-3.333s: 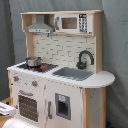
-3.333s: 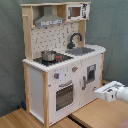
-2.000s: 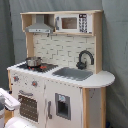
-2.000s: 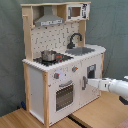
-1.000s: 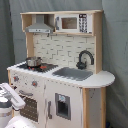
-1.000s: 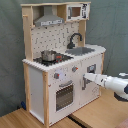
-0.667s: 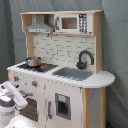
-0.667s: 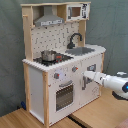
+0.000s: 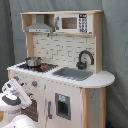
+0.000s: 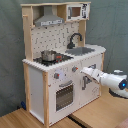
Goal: Play with the kitchen
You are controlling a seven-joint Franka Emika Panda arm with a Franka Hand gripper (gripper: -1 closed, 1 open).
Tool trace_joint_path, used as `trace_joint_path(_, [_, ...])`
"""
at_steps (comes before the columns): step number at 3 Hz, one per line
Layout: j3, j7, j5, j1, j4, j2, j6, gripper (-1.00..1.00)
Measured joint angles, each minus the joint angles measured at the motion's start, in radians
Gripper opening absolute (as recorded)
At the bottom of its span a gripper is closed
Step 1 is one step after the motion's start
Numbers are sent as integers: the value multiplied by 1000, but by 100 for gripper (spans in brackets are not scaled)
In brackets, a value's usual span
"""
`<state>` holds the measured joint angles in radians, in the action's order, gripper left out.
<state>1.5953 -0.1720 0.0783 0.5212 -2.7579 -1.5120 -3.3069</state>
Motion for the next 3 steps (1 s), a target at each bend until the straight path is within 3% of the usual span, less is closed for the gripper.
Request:
trace_joint_path(1, [2, 51, 1, 65, 32, 0, -59, 100])
trace_joint_path(2, [2, 76, 33, 134, 90, 0, -81, 100])
trace_joint_path(3, [11, 101, 48, 207, 91, 0, -154, 100])
